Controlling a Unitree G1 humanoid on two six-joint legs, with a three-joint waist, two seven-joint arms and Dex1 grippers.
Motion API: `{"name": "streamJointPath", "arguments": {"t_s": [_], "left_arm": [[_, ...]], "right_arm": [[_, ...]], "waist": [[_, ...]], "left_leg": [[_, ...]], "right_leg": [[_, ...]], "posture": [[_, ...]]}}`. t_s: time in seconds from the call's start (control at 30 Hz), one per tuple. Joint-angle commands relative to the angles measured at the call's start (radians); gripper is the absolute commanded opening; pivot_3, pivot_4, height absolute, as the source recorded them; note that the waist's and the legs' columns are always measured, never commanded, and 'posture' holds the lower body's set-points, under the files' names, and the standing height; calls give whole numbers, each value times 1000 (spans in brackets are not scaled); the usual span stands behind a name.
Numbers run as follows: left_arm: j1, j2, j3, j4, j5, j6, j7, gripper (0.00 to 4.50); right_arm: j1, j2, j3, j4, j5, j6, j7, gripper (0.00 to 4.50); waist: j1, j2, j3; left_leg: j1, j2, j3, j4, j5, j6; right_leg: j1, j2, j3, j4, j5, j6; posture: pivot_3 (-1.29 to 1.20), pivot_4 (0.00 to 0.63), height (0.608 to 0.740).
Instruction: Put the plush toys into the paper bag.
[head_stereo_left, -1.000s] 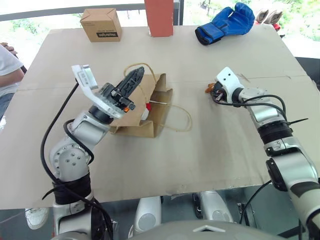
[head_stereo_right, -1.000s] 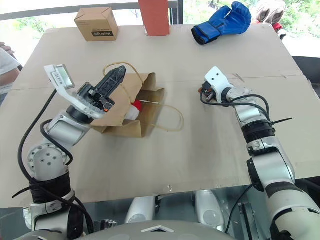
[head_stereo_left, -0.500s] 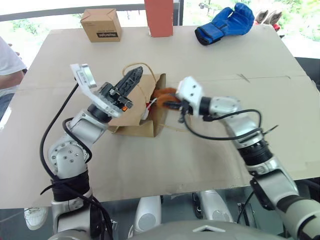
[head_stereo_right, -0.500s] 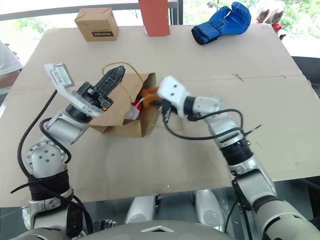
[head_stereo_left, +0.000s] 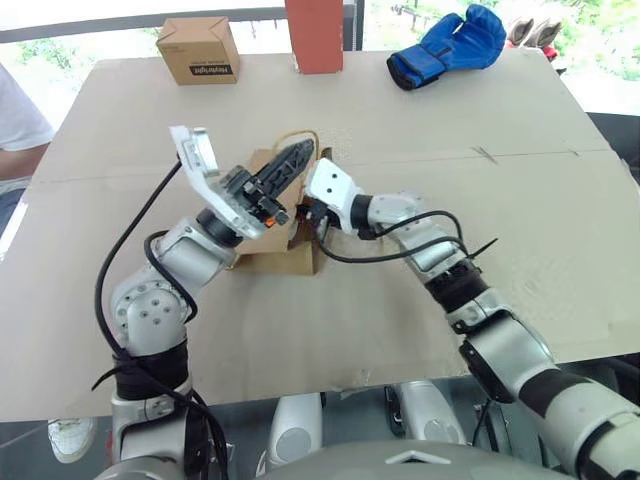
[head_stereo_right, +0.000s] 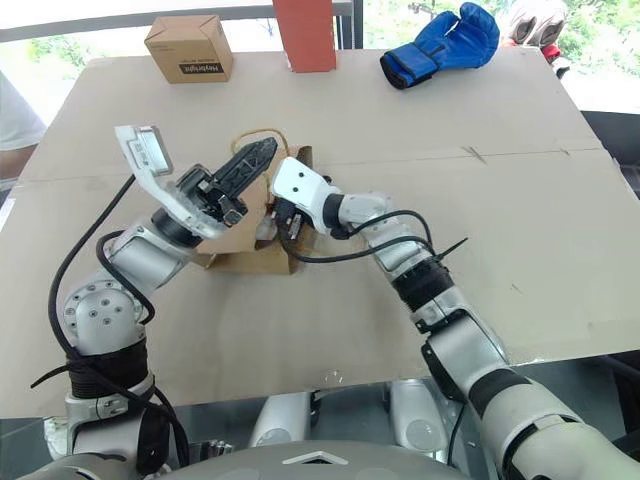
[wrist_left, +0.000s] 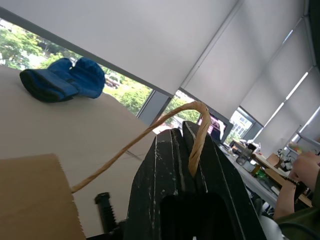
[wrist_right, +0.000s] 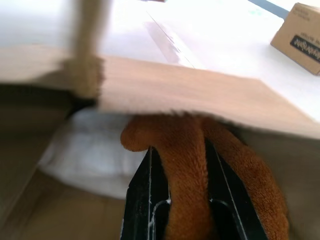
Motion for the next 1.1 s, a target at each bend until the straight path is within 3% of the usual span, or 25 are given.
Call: {"name": "streamJointPath", "arguments": {"t_s": [0.03,0.17,0.3,0.47,0.67,1.1], "left_arm": [[9,-7,-5,-63,1,-13,0,0],[15,-8,-2,-58,29,-28,5,0],[19,-11,-2,-54,45,-37,0,0],[42,-19,4,-82,28,-35,3,0],[65,3,37,-79,24,-44,-16,0],[37,53,138,-2,-13,-51,-78,0]], "right_arm": [[-8,58,-19,51,19,-78,-4,43],[51,69,-12,-8,58,-105,94,43],[53,80,-33,33,46,-109,64,43],[57,103,-51,107,61,-154,93,1820],[121,62,-36,14,79,-128,182,4464],[318,-227,-167,-643,246,417,161,4464]], "waist": [[0,0,0],[1,0,0],[1,0,0],[0,0,0],[0,0,0],[3,0,0]], "left_leg": [[0,0,0,0,0,0],[0,0,0,0,0,0],[0,0,0,0,0,0],[0,0,0,0,0,0],[0,0,0,0,0,0],[0,0,0,0,0,0]], "right_leg": [[0,0,0,0,0,0],[0,0,0,0,0,0],[0,0,0,0,0,0],[0,0,0,0,0,0],[0,0,0,0,0,0],[0,0,0,0,0,0]], "posture": [[0,150,740],[0,150,740],[0,150,740],[0,150,740],[0,150,740],[0,150,740]]}}
